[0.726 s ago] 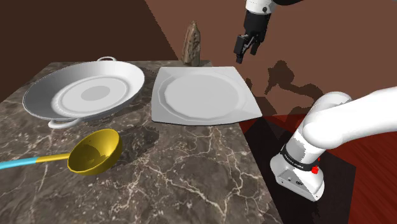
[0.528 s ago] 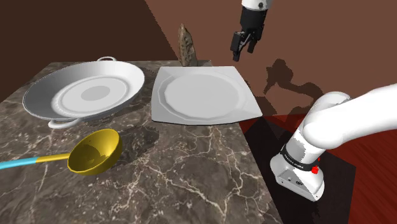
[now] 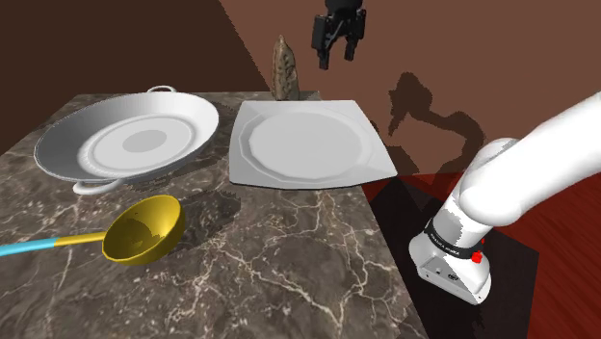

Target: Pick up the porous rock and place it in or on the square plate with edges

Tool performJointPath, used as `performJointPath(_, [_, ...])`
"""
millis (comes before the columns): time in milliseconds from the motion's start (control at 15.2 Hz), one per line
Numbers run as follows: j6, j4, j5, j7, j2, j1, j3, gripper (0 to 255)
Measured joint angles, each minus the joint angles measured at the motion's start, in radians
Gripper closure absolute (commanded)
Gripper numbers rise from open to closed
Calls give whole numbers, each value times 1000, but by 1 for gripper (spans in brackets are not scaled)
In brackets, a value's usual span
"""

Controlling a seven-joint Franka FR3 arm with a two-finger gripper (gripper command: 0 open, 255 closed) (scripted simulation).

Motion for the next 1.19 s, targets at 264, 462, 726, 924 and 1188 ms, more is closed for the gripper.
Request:
performJointPath(264, [-117,251,36,43,174,11,22,0])
performJointPath(462, [-206,453,59,80,314,20,38,0])
performJointPath(726, [-257,580,75,109,408,30,50,0])
performJointPath(924, [-215,517,79,107,389,31,50,0])
performJointPath(1188, [-164,437,83,102,359,32,51,0])
